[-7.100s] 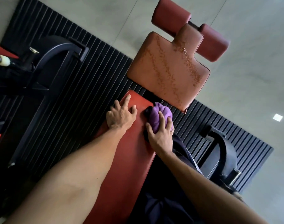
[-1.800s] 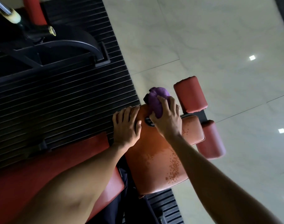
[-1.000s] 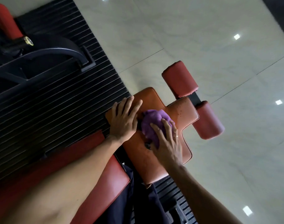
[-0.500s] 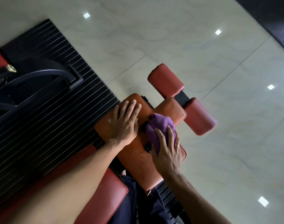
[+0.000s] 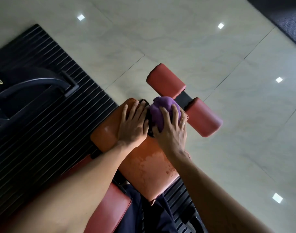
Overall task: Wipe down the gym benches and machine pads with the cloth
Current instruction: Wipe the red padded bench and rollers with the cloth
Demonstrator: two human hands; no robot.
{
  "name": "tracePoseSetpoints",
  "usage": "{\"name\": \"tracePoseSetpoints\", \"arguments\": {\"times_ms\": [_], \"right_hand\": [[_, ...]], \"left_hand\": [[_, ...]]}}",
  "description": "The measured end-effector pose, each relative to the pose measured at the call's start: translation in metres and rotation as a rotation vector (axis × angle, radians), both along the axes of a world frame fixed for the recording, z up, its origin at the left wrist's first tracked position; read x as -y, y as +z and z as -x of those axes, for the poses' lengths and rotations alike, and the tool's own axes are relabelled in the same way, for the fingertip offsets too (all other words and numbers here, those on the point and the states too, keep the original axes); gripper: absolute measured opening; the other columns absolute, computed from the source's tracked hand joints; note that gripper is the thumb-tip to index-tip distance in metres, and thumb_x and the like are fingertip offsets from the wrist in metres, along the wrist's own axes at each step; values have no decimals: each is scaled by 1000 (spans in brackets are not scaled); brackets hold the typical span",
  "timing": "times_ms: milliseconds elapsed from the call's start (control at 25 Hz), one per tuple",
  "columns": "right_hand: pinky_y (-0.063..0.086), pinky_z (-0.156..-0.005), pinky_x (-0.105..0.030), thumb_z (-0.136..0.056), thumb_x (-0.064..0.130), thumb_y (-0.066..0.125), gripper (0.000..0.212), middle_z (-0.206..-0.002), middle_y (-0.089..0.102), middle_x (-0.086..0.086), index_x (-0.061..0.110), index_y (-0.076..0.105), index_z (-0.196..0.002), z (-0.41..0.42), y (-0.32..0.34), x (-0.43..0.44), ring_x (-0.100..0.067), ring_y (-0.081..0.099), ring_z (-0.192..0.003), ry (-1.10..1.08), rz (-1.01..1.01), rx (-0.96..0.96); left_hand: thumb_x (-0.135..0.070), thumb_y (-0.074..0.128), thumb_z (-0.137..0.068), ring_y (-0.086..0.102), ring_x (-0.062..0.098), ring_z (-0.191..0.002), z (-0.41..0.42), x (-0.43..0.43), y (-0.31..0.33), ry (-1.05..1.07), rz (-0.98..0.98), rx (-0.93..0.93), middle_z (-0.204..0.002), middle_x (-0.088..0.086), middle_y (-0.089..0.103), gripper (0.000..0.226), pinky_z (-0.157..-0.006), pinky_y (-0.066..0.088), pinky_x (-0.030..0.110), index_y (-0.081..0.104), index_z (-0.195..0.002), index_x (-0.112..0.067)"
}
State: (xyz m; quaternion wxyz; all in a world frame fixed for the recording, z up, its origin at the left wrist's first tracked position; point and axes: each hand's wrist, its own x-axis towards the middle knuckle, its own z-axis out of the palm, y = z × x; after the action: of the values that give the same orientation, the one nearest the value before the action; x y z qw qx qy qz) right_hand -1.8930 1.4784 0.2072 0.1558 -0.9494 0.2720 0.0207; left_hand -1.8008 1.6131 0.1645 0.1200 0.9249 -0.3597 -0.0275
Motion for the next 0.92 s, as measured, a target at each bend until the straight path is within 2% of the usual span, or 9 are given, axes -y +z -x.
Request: {"name": "tracePoseSetpoints", "arguments": {"times_ms": [80,160,320,440,560,640,760,840,920], "right_hand": [[53,-95,-63,-88,49,61,71,-163,25,-9,31,36,-152,49,2,-14,-44,23,-146,-11,-79,-17],[57,-87,-61,-90,48,55,68,-164,21,-8,34,31,-152,65,0,-18,-45,26,-146,-47,-107,-32],[50,-96,-67,-89,36,67,70,-158,29,-16,26,38,-152,2,-6,2,-53,27,-141,-42,-18,-5],[41,-107,-64,-88,43,66,66,-151,39,-13,26,45,-149,-56,0,25,-48,35,-137,13,11,-79],[49,-99,-54,-84,52,67,66,-144,43,-5,30,47,-144,-69,9,41,-39,40,-131,5,-42,-116],[56,-87,-50,-81,50,70,71,-146,42,-5,30,45,-144,-44,11,40,-37,41,-129,-61,-69,-33],[57,-77,-47,-81,40,73,76,-153,33,-4,29,42,-149,-4,5,33,-34,32,-135,-244,-198,62],[48,-81,-41,-83,34,73,77,-156,26,-2,30,38,-151,-3,2,27,-32,26,-139,-358,-266,74],[40,-92,-38,-84,28,72,78,-159,21,-3,28,36,-152,-7,3,16,-34,25,-140,-455,-331,111]], "left_hand": [[-38,30,-103,25,28,-151,-2,2,3,-2,-15,-12,-162,5,33,54,-122,15,56,44,-151,-17],[-39,31,-102,25,28,-152,-1,1,2,-1,-18,-6,-162,5,33,54,-122,15,57,44,-151,-19],[-38,32,-104,26,28,-152,0,1,-1,3,9,28,-161,5,35,52,-122,16,57,45,-151,-18],[-36,39,-102,27,29,-151,-1,0,-3,-4,13,57,-159,7,39,51,-121,18,58,49,-148,-15],[-35,42,-102,27,29,-151,0,0,-1,-2,20,61,-158,7,39,51,-121,18,58,50,-148,-15],[-35,40,-102,26,29,-151,0,1,-1,-6,19,63,-160,7,37,50,-121,18,58,50,-148,-16],[-37,37,-103,22,28,-153,-1,1,-2,-14,-1,59,-163,6,30,52,-121,17,58,44,-152,-20],[-37,36,-103,21,27,-153,-2,1,-3,-17,-4,57,-164,5,29,53,-121,17,58,43,-152,-20],[-38,37,-103,21,28,-153,-1,0,-5,-15,0,57,-163,6,30,52,-121,17,58,44,-152,-19]]}}
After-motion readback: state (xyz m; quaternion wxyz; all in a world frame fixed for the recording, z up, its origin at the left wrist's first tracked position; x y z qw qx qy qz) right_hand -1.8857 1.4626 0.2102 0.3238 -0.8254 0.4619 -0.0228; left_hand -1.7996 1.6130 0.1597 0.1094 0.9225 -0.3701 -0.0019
